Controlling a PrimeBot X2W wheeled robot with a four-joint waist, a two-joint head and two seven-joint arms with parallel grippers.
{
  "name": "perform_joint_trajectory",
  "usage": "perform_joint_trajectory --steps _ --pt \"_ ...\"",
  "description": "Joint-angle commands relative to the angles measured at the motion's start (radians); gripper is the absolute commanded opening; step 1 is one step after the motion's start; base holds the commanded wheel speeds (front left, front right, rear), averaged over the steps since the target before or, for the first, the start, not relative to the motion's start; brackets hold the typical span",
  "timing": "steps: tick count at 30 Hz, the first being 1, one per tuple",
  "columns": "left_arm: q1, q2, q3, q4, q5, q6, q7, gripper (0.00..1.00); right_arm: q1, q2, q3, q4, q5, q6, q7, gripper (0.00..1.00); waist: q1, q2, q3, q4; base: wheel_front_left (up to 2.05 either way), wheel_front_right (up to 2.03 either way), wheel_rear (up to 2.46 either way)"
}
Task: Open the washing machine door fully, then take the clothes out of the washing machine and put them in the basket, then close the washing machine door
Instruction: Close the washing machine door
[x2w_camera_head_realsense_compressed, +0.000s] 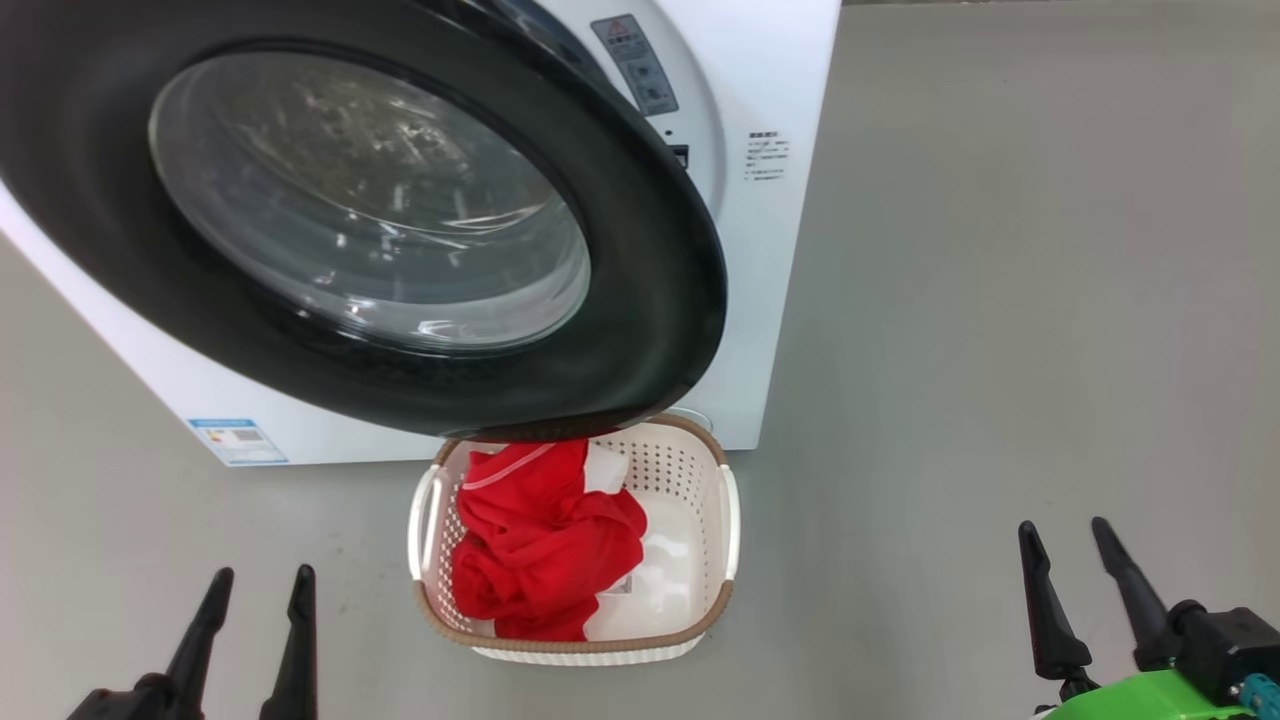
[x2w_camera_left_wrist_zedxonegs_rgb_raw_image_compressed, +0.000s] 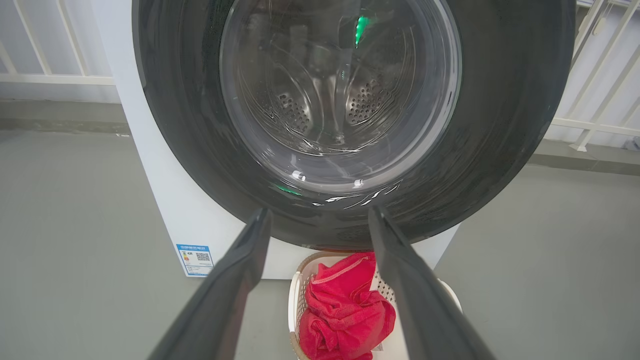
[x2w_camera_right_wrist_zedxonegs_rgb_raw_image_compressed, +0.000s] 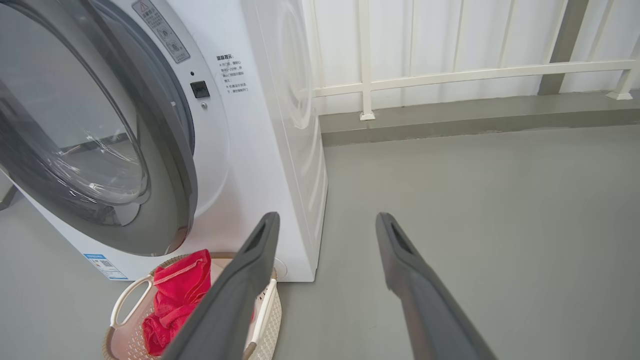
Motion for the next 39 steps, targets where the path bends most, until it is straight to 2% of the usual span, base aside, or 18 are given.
perform_joint_trajectory --steps 1,2,4,11,21,29,39 --pt "-0.014 0.013 0.032 -0.021 0.005 -0.006 -0.012 1.0 -0.015 -0.014 0.029 -0.024 -0.015 0.0 -0.006 0.91 0.0 -0.0001 -0.002 0.007 0.0 0.0 0.0" --pt "-0.014 0.01 0.03 -0.021 0.005 -0.006 -0.012 1.0 -0.016 -0.014 0.034 -0.023 -0.016 0.0 -0.006 0.5 0.0 -0.0001 -0.004 0.012 0.0 0.0 0.0" --pt "-0.016 0.0 0.03 -0.018 0.005 -0.006 -0.012 1.0 -0.018 -0.014 0.044 -0.02 -0.017 0.0 -0.006 0.0 0.0 -0.0001 -0.006 0.026 0.0 0.0 0.0" --pt "-0.017 -0.04 0.021 -0.014 0.012 -0.006 -0.012 1.0 -0.052 -0.014 0.122 0.009 -0.02 0.0 -0.006 0.0 0.0 -0.0001 -0.017 0.092 0.0 0.0 0.0" --pt "0.001 -0.077 -0.018 -0.01 0.011 -0.006 -0.012 1.0 -0.206 -0.014 0.213 0.066 -0.007 0.0 -0.006 0.0 0.0 -0.0001 -0.016 0.21 0.0 0.0 0.0" --pt "-0.033 -0.089 -0.05 -0.012 -0.004 -0.006 -0.012 1.0 -0.333 -0.028 0.225 0.108 -0.017 0.0 -0.006 0.0 0.0 -0.0001 0.046 0.289 0.0 0.0 0.0" --pt "-0.104 -0.096 -0.084 -0.017 -0.036 -0.006 -0.012 1.0 -0.496 -0.06 0.227 0.149 -0.031 0.0 -0.006 0.0 0.0 -0.0001 0.157 0.34 0.0 0.0 0.0"
